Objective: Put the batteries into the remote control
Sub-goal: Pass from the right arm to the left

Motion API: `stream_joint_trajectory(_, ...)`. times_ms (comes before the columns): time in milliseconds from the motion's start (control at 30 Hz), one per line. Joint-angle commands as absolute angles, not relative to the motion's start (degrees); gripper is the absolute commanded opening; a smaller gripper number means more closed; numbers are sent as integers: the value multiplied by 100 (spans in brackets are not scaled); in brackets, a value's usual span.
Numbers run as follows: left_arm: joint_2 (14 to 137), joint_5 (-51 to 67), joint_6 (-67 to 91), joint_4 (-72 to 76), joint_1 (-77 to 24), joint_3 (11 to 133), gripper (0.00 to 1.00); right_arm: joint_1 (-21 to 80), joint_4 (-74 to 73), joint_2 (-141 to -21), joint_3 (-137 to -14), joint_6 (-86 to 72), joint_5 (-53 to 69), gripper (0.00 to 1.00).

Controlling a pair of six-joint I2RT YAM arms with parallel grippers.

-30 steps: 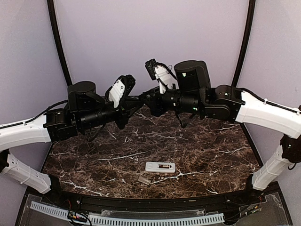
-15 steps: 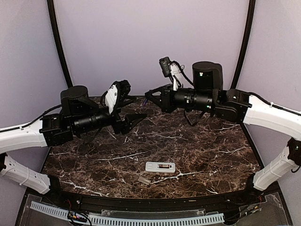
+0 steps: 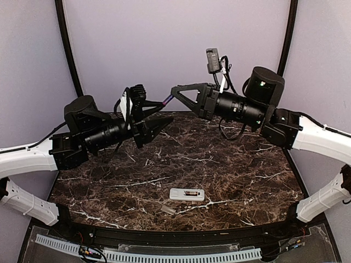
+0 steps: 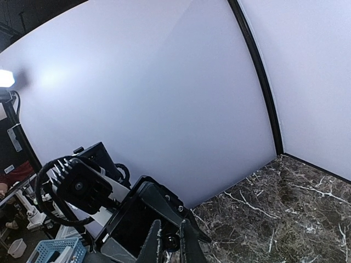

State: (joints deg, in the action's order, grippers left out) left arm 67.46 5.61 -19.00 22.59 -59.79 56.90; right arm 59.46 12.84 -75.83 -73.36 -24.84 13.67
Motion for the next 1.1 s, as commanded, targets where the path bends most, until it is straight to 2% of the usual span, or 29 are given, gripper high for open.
stream_joint_trajectory(0,6785,766,-1961,2910,-5994,5780,41,5924,1589,-7529,-7216,-2590,1478,0)
stream_joint_trajectory(67,6788,768,-1938,2922,-5994,5789,32,5916,1621,-7524,-7170,-2610,1479,0)
stream_joint_trajectory(200,6785,745,-1916,2916,-5994,5799,22,5910,1619,-7534,-7131,-2632,1468,0)
stream_joint_trajectory(367,6777,744,-1907,2905,-5996,5809,2,5877,1601,-7545,-7106,-2648,1476,0)
stream_joint_trajectory(533,6756,658,-1997,2731,-5999,5815,0,5783,1231,-7555,-7218,-2681,1512,0)
stream_joint_trajectory(667,6760,442,-2367,2067,-5994,5883,0,5457,-406,-7617,-7884,-2617,1703,34)
stream_joint_trajectory(800,6772,504,-2883,1298,-5994,5913,0,5107,-1416,-7618,-8211,-2644,2319,47)
stream_joint_trajectory(833,6761,510,-2975,1251,-5999,5901,0,5057,-1634,-7644,-8292,-2634,2440,54)
stream_joint_trajectory(900,6740,502,-3102,1191,-5997,5864,0,4995,-2163,-7743,-8499,-2531,2656,84)
stream_joint_trajectory(933,6759,502,-3159,1135,-5996,5860,0,4981,-2396,-7796,-8601,-2460,2732,93)
stream_joint_trajectory(1000,6814,498,-3383,1006,-5994,5891,0,4983,-2760,-7901,-8743,-2335,2944,92)
stream_joint_trajectory(1067,6887,505,-3533,873,-5994,5930,0,4981,-2929,-8025,-8826,-2304,3181,86)
